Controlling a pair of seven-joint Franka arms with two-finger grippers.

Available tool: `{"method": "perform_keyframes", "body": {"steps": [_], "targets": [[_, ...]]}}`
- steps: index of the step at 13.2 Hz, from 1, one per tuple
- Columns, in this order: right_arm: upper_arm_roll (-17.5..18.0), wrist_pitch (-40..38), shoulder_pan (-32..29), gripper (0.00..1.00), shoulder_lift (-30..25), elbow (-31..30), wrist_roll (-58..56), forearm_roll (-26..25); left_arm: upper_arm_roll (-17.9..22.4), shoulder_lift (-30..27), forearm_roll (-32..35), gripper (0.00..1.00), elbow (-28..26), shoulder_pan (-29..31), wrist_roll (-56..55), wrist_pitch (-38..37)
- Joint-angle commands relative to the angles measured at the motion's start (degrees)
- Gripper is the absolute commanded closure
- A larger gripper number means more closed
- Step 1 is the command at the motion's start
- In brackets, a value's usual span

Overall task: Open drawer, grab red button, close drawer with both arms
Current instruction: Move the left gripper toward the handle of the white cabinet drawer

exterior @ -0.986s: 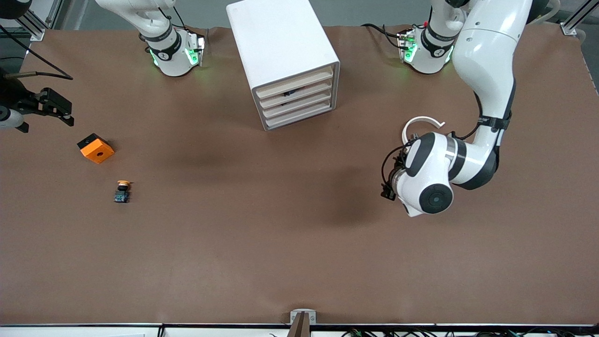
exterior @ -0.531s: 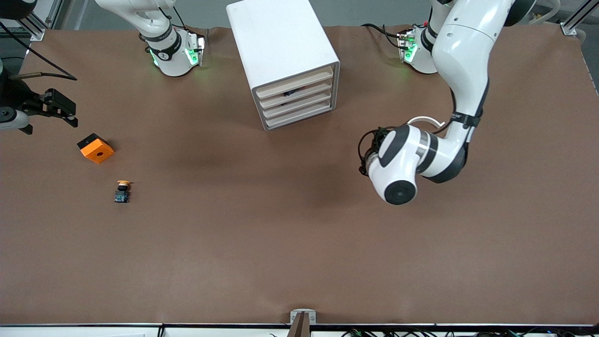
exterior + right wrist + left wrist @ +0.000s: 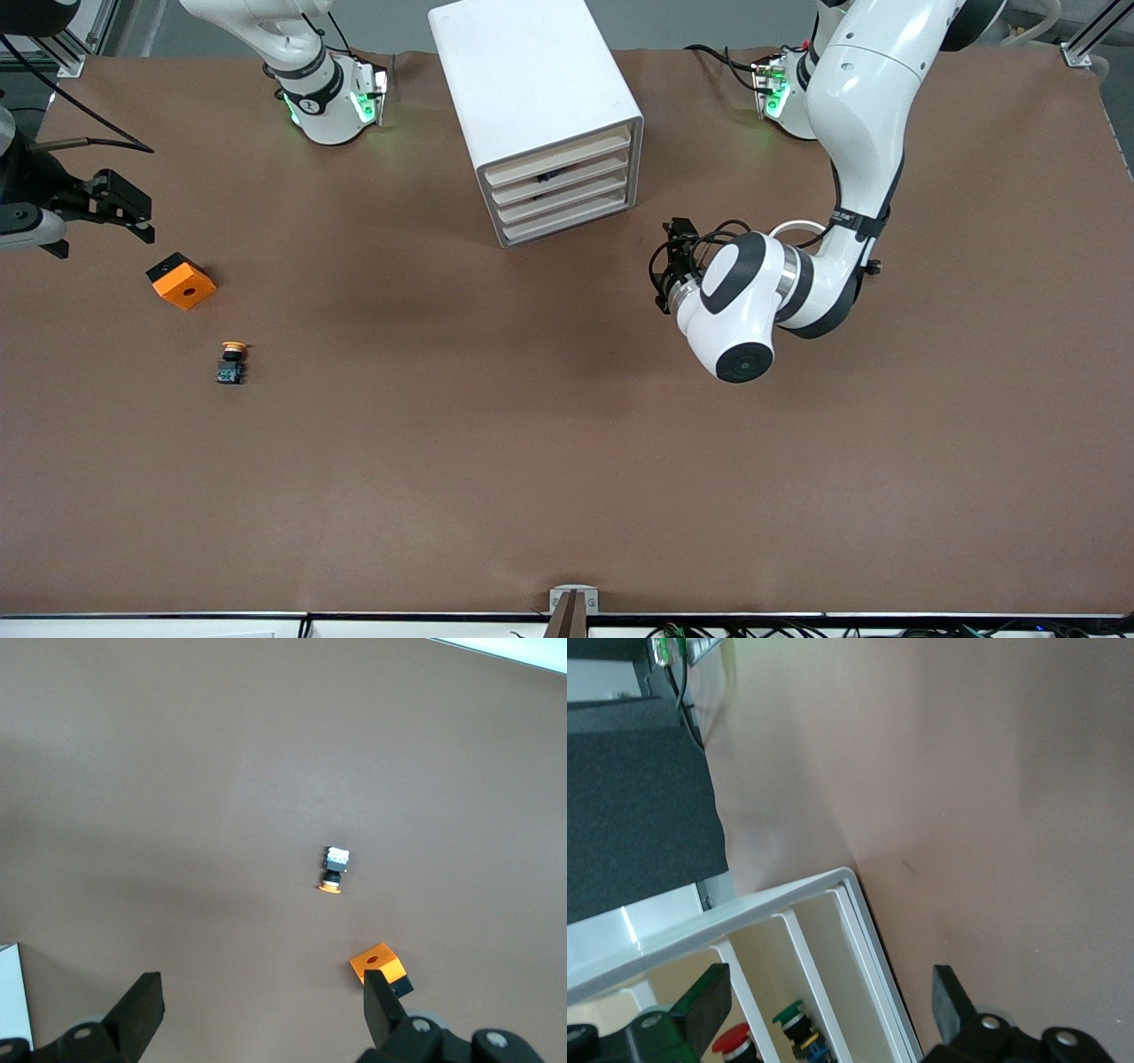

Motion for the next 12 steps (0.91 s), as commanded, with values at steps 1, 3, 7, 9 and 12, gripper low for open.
{"method": "perform_keyframes", "body": {"steps": [1, 3, 7, 9, 12], "targets": [[-0.4, -0.4, 0.9, 0.0, 0.8, 1.8, 0.2, 0.8, 0.4, 1.4, -3.7, 0.0, 1.2, 0.4, -3.1, -1.3], [-0.4, -0.4, 1.1, 0.0, 0.8, 1.8, 0.2, 0.9, 0.5, 3.4, -7.7, 0.0, 1.2, 0.3, -6.7, -1.3], [-0.4, -0.4, 1.7, 0.0, 0.8, 2.2, 0.3, 0.9, 0.5, 4.8, -13.9, 0.0, 1.0, 0.2, -7.8, -1.3], [-0.4, -0.4, 1.9, 0.0, 0.8, 2.3, 0.3, 2.2, 0.4, 5.8, -17.2, 0.0, 1.1, -0.2, -9.5, -1.3], [-0.4, -0.4, 2.1, 0.0, 0.9, 2.4, 0.3, 2.2, 0.1, 7.2, -20.5, 0.0, 1.0, -0.3, -9.7, -1.3]]}}
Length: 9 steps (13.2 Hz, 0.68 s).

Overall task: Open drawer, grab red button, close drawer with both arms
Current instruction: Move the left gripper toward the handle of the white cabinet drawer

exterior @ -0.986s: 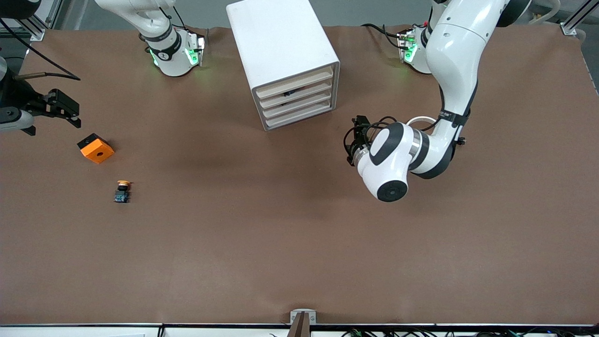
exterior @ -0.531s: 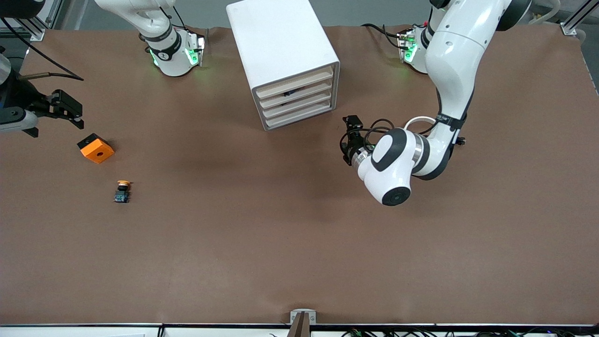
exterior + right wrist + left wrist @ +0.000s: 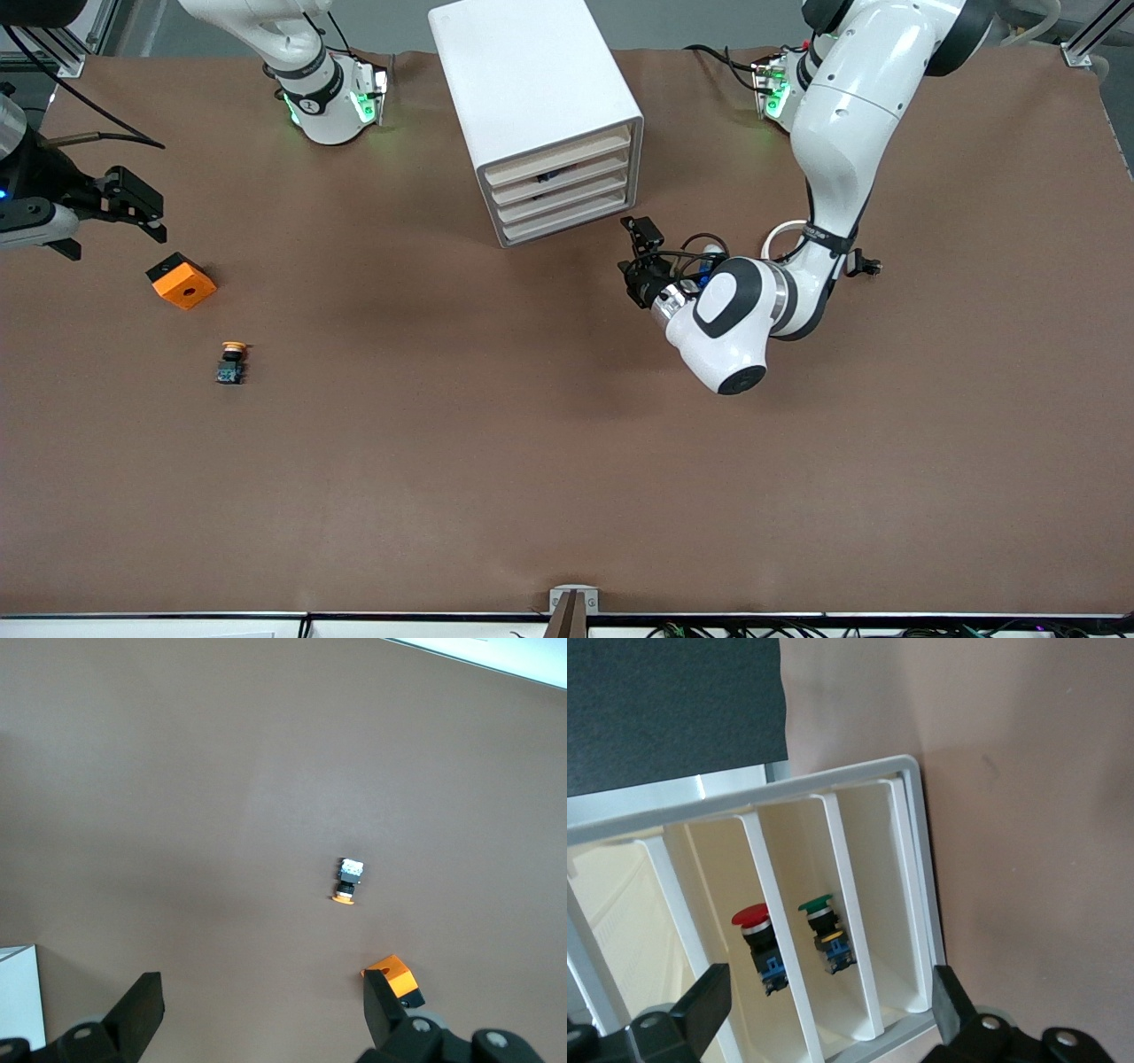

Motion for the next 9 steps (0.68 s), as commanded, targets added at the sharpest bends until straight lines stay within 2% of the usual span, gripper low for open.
{"method": "perform_keyframes", "body": {"steps": [1, 2, 5, 7, 9], "targets": [[-0.4, -0.4, 0.8, 0.0, 0.8, 1.4, 0.3, 0.9, 0.0, 2.4, -4.2, 0.0, 1.0, -0.4, -1.0, -1.1], [-0.4, -0.4, 0.8, 0.0, 0.8, 1.4, 0.3, 0.9, 0.0, 3.3, -5.6, 0.04, 1.1, -1.1, -1.0, -1.1], [-0.4, -0.5, 0.9, 0.0, 1.2, 2.0, 0.3, 0.9, 0.0, 4.1, -5.9, 0.06, 0.9, -2.6, -1.0, -1.1], [-0.4, -0.5, 1.0, 0.0, 1.2, 2.2, 0.3, 0.9, 0.0, 4.6, -7.1, 0.13, 0.9, -3.6, -1.8, -1.2], [-0.4, -0.5, 1.0, 0.0, 1.3, 2.2, 0.3, 0.9, 0.0, 4.7, -7.6, 0.15, 0.9, -4.5, -2.7, -1.7]]}}
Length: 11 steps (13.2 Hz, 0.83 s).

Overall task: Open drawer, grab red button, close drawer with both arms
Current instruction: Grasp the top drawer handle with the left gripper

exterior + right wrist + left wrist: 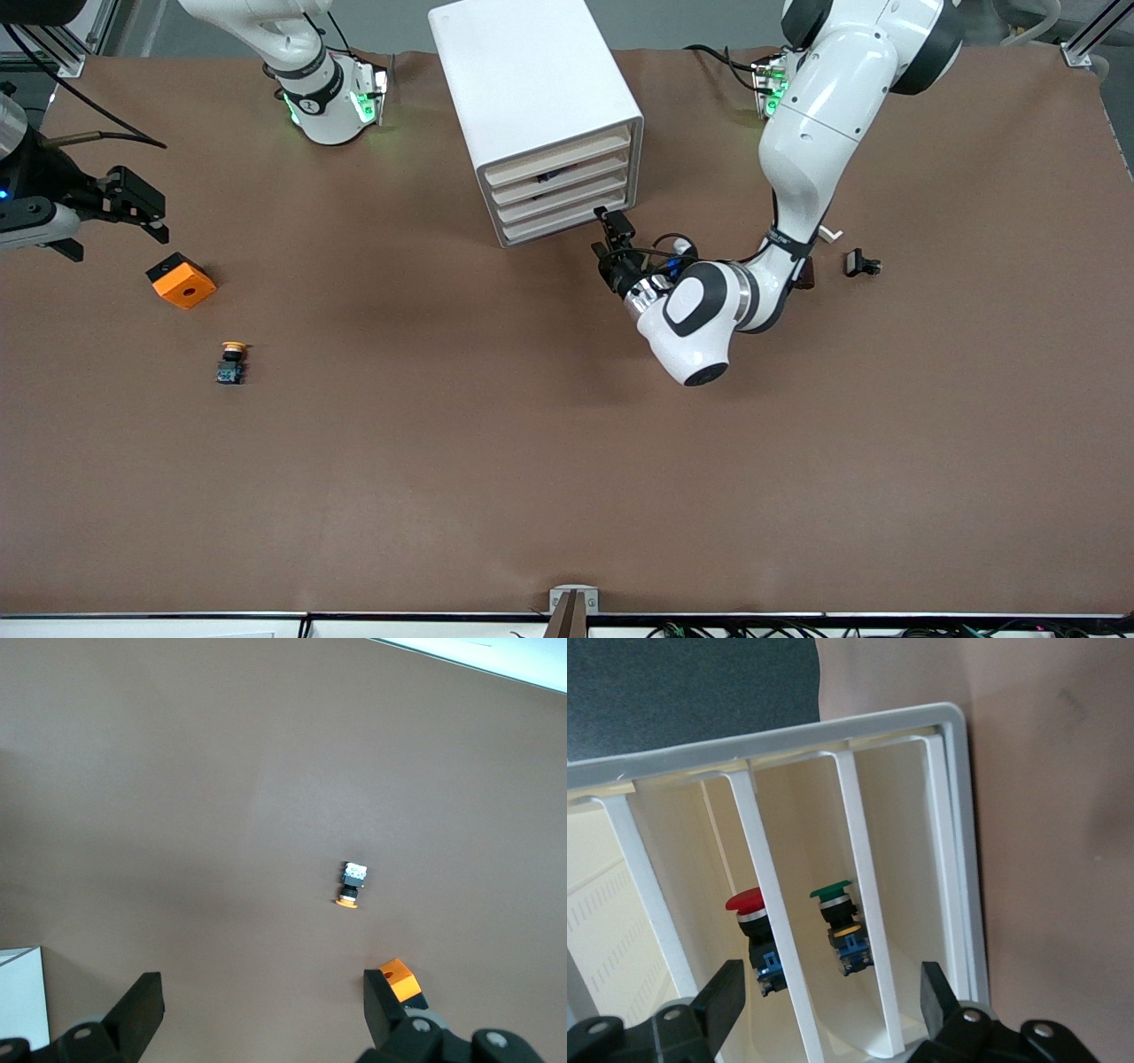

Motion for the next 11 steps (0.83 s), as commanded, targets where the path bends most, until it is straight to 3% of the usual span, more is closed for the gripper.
{"method": "perform_keyframes", "body": {"steps": [1, 4, 6, 11], "targets": [[-0.5, -0.4, 0.8, 0.0, 1.0, 1.7, 0.3, 0.6, 0.2, 0.4, -1.5, 0.2, 1.0, -0.8, -2.5, -1.7], [-0.5, -0.5, 0.8, 0.0, 1.2, 1.7, 0.3, 0.6, 0.2, 0.6, -3.0, 0.29, 0.9, -2.7, -3.1, -2.4], [-0.5, -0.4, 0.8, 0.0, 1.2, 1.7, 0.3, 0.6, 0.2, 1.0, -3.2, 0.3, 0.8, -3.1, -4.6, -4.2], [-0.5, -0.5, 0.8, 0.0, 1.3, 1.9, 0.3, 0.6, 0.1, 2.1, -3.3, 0.47, 0.7, -4.5, -7.4, -6.4]]}}
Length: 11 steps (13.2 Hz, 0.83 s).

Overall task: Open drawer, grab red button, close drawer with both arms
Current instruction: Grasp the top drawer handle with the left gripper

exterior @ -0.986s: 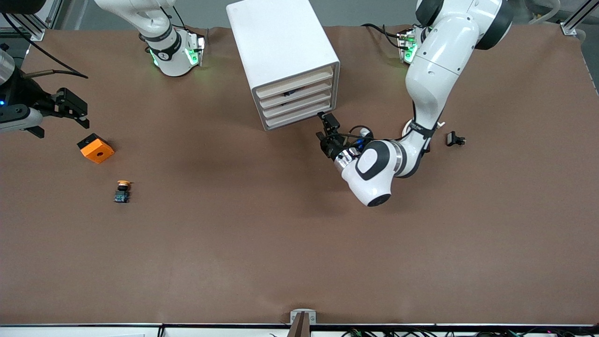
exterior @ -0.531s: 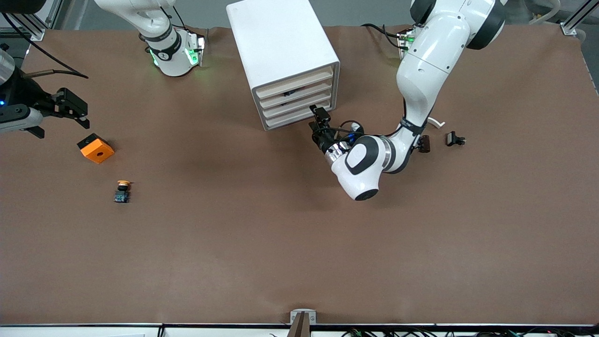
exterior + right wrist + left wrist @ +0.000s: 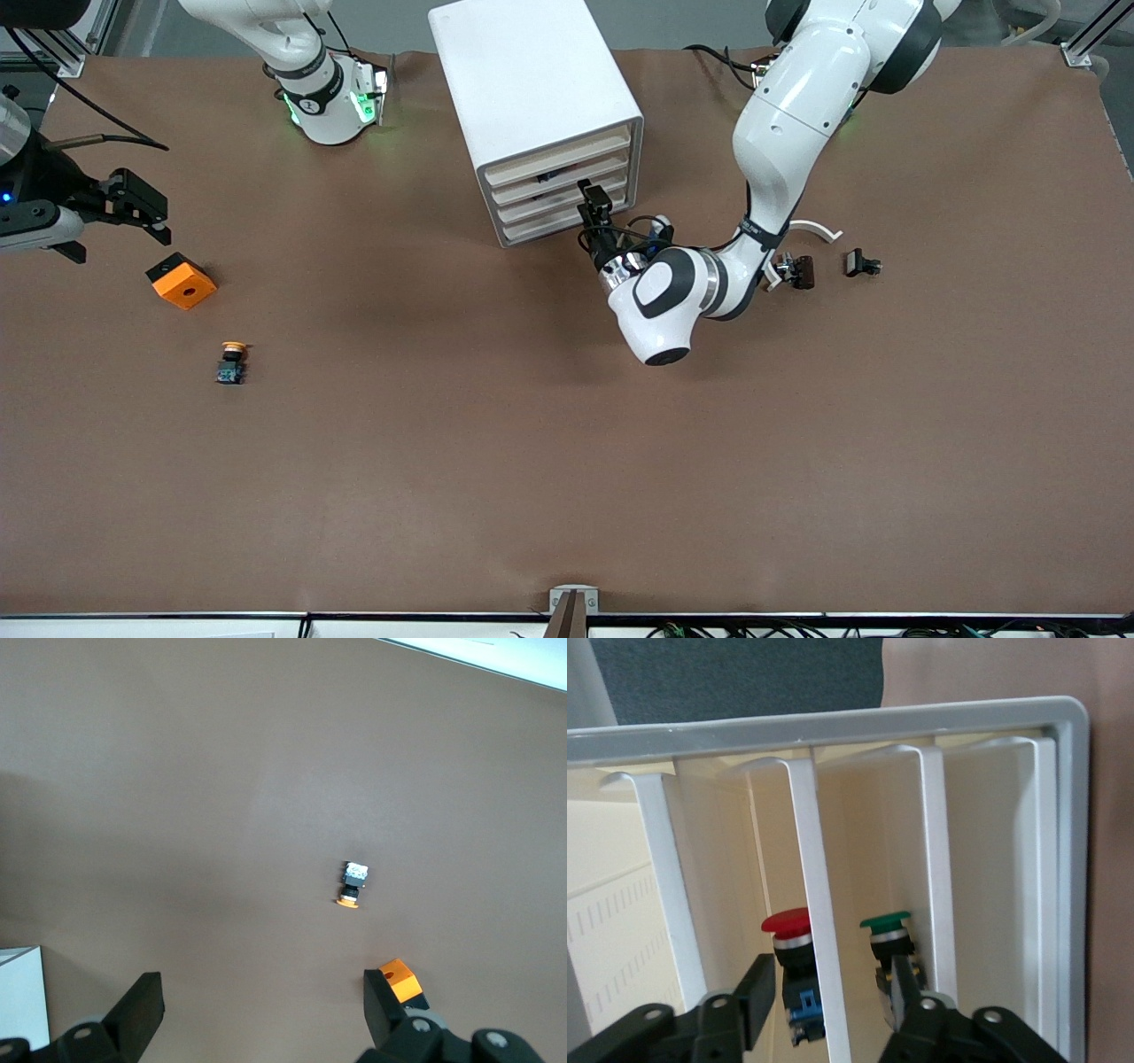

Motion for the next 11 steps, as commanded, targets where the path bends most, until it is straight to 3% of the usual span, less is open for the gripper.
{"method": "perform_keyframes", "body": {"steps": [1, 11], "targets": [[-0.5, -0.5, 0.7, 0.0, 1.0, 1.9, 0.3, 0.6, 0.1, 1.3, -1.3, 0.47, 0.8, -0.7, -2.3, -1.2], [-0.5, -0.4, 1.7, 0.0, 1.4, 2.2, 0.3, 0.5, 0.1, 1.7, -2.5, 0.51, 0.7, -2.1, -4.5, -2.8]]}}
